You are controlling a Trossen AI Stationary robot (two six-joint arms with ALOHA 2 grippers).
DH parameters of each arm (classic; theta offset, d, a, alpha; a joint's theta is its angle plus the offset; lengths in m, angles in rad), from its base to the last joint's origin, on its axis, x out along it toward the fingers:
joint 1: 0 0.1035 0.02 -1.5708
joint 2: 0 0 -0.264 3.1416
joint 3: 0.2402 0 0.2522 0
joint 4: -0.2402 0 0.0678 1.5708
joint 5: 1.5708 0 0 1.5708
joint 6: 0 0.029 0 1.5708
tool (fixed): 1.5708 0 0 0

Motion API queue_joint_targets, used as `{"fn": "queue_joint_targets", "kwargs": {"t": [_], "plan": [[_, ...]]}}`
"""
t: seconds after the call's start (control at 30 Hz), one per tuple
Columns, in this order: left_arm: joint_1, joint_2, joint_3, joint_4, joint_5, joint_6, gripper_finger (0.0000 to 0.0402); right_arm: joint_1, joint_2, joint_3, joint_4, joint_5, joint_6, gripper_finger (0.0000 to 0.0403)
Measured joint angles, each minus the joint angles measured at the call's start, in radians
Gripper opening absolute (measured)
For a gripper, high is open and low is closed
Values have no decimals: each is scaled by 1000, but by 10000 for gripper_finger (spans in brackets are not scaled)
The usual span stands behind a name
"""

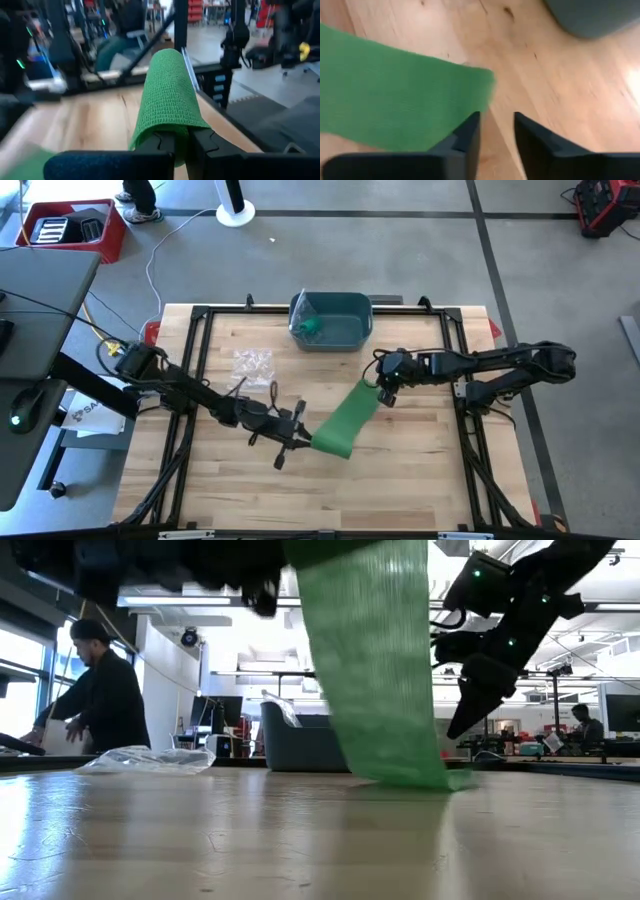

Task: Roll bandage
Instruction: Roll the green bandage

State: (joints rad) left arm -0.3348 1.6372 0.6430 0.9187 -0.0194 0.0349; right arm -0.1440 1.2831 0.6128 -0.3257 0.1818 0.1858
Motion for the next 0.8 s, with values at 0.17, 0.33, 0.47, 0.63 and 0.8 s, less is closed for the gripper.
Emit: {"fn": "queue_joint_targets", "kwargs": {"t": [0.17,0.33,0.47,0.63,0.8], "plan": [[-13,-135,2,-15,-73,81,7,30,-4,52,-59,-93,-3,175],[-51,-225,117,-228,-157,177,7,181,-19,101,-40,-46,-6,182],[-97,-216,276,-497,-203,228,7,354,-37,146,-40,83,48,181],[-168,-166,441,-583,-229,239,7,548,-48,200,-41,220,123,180],[-207,-135,554,-585,-238,300,7,653,-48,230,-42,330,131,180]]}}
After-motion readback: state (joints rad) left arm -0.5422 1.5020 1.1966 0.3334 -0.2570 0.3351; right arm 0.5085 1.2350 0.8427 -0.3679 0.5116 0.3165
